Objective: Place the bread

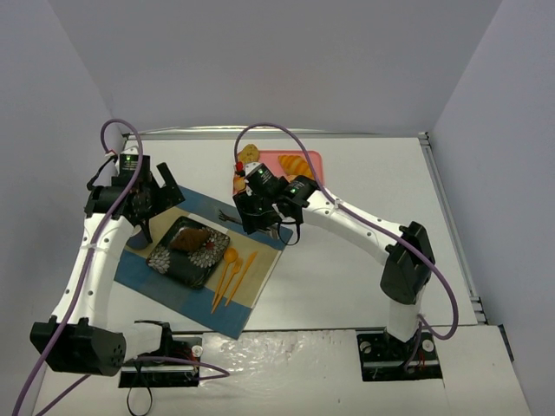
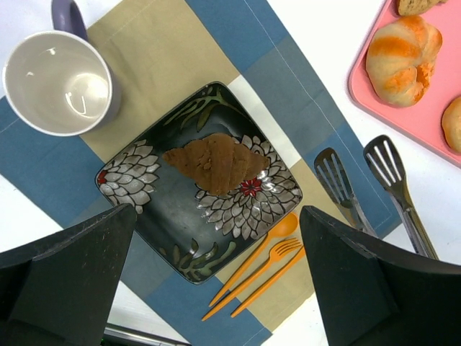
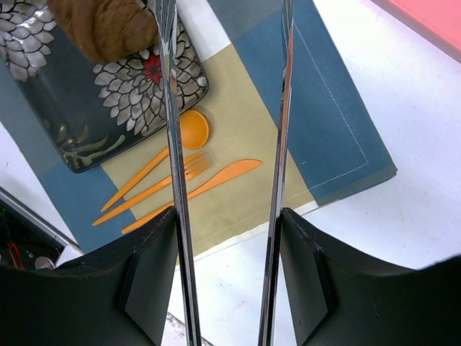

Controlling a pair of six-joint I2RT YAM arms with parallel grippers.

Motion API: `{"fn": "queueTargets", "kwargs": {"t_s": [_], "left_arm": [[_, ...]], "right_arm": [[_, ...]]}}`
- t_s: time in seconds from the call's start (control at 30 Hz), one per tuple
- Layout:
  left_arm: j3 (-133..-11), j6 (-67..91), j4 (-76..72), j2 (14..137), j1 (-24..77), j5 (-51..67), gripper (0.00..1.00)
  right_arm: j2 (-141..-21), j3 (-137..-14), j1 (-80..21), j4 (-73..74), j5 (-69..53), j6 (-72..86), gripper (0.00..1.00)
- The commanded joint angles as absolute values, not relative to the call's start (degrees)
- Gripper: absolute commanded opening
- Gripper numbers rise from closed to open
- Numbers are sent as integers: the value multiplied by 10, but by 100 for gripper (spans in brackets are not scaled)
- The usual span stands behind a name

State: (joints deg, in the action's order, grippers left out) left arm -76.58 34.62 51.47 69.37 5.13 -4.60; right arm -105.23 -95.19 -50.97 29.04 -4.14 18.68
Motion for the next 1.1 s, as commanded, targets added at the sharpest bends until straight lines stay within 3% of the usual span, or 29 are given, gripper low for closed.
{"fn": "queueTargets", "kwargs": {"t_s": [0.0, 0.5, 1.07], "left_arm": [[-781, 338, 486, 707, 49, -19, 97], [-781, 317, 480, 741, 50, 0, 97], [-802, 299, 468, 778, 50, 24, 97]], "right_arm": [[-1001, -939, -474, 282, -2, 204, 52], [-908, -835, -300, 281, 124, 306, 51], [-898, -722, -205, 282, 203, 364, 51]]}}
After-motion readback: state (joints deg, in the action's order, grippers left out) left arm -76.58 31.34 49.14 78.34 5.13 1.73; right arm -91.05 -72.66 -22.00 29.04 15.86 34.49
